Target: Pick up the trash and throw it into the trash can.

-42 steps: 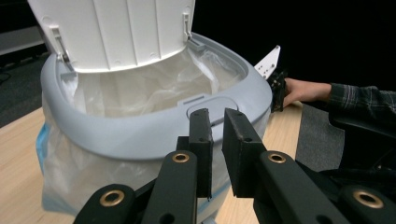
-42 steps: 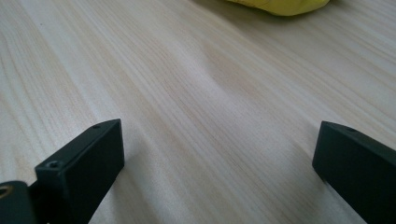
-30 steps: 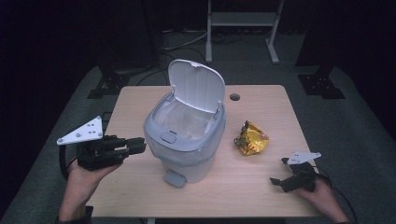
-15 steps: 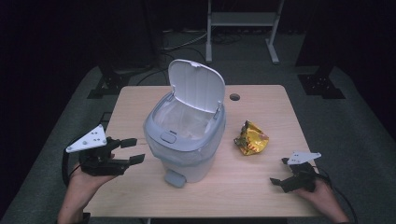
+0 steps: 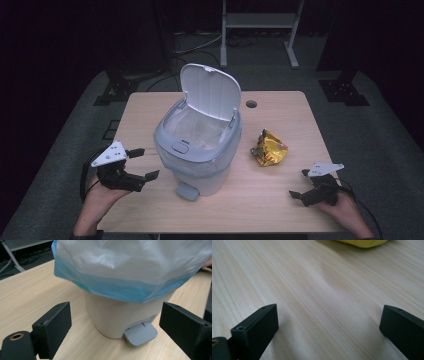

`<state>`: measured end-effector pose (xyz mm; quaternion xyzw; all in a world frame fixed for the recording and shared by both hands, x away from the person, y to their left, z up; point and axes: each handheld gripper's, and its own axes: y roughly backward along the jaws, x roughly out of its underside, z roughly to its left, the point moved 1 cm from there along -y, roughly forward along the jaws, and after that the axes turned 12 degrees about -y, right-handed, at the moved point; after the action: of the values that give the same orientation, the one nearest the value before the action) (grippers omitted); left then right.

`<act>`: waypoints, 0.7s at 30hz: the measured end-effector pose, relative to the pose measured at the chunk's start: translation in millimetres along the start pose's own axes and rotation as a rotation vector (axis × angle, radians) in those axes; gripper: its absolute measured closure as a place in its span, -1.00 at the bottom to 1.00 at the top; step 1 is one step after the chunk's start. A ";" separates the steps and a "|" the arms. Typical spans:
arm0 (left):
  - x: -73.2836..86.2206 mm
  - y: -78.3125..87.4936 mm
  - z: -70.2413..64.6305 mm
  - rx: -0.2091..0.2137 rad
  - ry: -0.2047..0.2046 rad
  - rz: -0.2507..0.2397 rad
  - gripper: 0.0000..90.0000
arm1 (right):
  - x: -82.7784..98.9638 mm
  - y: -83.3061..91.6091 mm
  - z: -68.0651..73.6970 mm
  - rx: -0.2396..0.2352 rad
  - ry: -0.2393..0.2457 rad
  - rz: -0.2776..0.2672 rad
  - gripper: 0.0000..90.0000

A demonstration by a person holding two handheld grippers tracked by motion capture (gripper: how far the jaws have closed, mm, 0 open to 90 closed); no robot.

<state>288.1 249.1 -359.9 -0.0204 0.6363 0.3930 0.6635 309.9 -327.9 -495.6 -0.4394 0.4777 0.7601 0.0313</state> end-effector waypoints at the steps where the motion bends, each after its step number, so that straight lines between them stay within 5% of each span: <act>1: 3.5 -3.3 -0.1 -0.005 0.001 -0.001 -0.81 | 0.2 0.2 0.0 0.000 0.001 0.000 -0.97; 21: 56.7 -41.3 -5.6 -0.057 0.029 0.129 -0.98 | -0.2 -0.1 -0.1 -0.009 0.008 0.002 -0.97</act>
<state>299.3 245.7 -429.3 -0.0039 0.6342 0.4527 0.6268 310.1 -327.9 -495.5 -0.4420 0.4750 0.7605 0.0266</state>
